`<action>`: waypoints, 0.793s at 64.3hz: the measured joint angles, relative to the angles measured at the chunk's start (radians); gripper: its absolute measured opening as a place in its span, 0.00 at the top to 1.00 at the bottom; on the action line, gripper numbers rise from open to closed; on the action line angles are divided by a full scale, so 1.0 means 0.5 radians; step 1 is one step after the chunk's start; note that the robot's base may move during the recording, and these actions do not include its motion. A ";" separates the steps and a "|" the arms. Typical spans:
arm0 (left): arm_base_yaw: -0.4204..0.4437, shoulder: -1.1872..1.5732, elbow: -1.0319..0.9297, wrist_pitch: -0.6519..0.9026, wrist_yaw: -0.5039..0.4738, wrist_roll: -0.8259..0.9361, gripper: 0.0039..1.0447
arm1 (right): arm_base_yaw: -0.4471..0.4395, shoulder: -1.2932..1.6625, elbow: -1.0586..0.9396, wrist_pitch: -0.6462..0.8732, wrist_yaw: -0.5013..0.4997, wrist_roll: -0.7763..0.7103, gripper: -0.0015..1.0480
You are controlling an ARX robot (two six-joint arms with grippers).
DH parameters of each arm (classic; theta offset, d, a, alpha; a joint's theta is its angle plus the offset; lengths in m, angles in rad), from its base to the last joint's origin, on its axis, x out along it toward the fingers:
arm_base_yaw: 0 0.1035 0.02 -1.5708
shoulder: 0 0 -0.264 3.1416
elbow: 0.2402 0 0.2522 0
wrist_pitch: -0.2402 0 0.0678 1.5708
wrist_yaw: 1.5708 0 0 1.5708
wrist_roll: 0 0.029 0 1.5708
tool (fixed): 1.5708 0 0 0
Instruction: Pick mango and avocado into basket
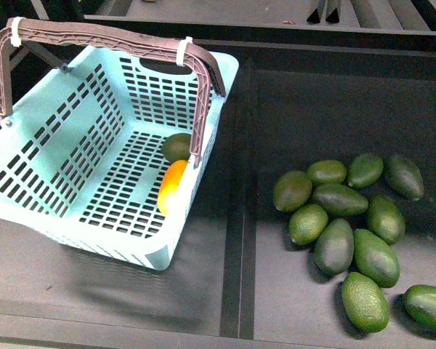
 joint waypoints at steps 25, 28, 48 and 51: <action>0.256 -0.643 -0.409 -0.225 0.241 0.032 0.98 | 0.000 0.000 0.000 -0.001 0.000 0.000 0.08; 0.257 -0.723 -0.437 -0.274 0.250 0.034 0.98 | 0.000 0.000 0.000 -0.001 -0.002 0.000 0.08; 0.259 -1.133 -0.584 -0.526 0.255 0.037 0.98 | 0.000 0.000 0.000 0.000 -0.002 0.000 0.08; 0.259 -1.214 -0.585 -0.603 0.255 0.037 0.98 | 0.000 0.000 0.000 -0.001 -0.002 0.000 0.08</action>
